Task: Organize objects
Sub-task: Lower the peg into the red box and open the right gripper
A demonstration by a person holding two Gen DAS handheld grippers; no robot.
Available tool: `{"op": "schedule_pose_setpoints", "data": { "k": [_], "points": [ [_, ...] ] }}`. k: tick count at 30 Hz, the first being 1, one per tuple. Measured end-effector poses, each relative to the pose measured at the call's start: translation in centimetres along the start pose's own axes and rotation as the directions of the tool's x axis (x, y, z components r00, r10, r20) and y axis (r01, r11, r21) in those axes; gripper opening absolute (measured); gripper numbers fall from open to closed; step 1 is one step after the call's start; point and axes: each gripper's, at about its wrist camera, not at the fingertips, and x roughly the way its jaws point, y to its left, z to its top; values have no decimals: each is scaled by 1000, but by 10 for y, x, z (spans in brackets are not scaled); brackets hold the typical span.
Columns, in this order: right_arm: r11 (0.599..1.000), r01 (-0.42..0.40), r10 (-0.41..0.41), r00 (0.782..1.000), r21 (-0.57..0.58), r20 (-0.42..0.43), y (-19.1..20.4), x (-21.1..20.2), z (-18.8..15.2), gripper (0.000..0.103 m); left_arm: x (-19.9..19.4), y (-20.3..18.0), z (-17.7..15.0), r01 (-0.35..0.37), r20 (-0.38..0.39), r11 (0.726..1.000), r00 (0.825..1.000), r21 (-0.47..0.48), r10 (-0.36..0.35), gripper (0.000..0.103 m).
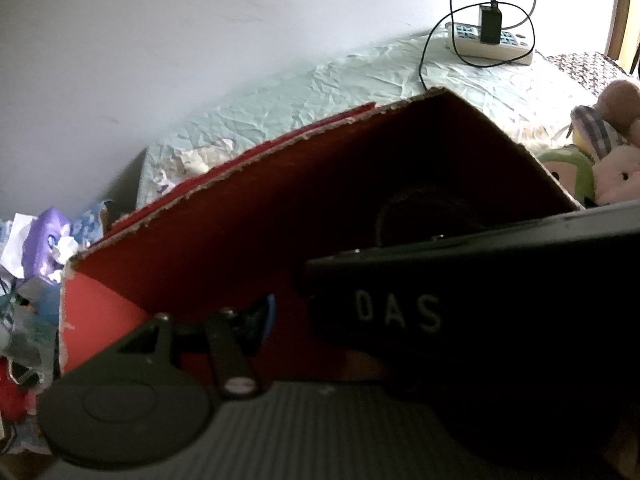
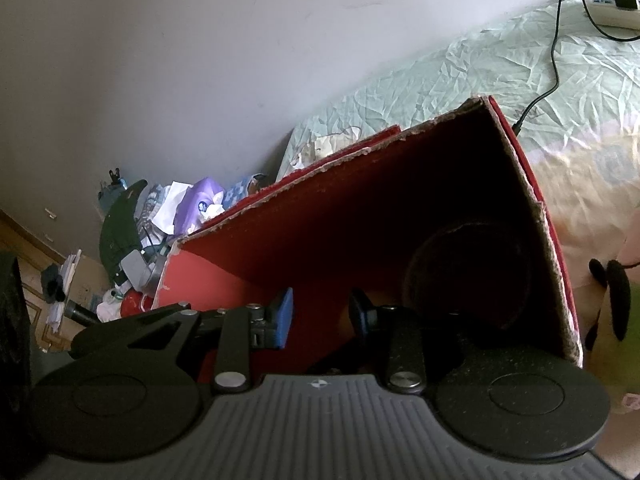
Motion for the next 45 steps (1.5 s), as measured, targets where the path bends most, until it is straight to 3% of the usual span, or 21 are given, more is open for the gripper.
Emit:
{"op": "schedule_pose_setpoints", "data": {
  "k": [13,30,41,45],
  "points": [
    [1000,-3,3,1000,-3,9,0,0,0,34,-1,0,0,-31,15,999,999,9,31,61],
    [1000,6,-6,999,-10,35,1,-5,0,34,-5,-5,-1,-129,44,992,991,5,129,71],
    [999,22,-20,998,-39,56,2,-10,-2,35,-11,-10,-4,-210,89,978,974,-7,210,80],
    [997,34,-29,998,-72,61,6,-12,-4,37,-14,-13,-7,-261,108,965,960,-8,260,89]
  ]
}}
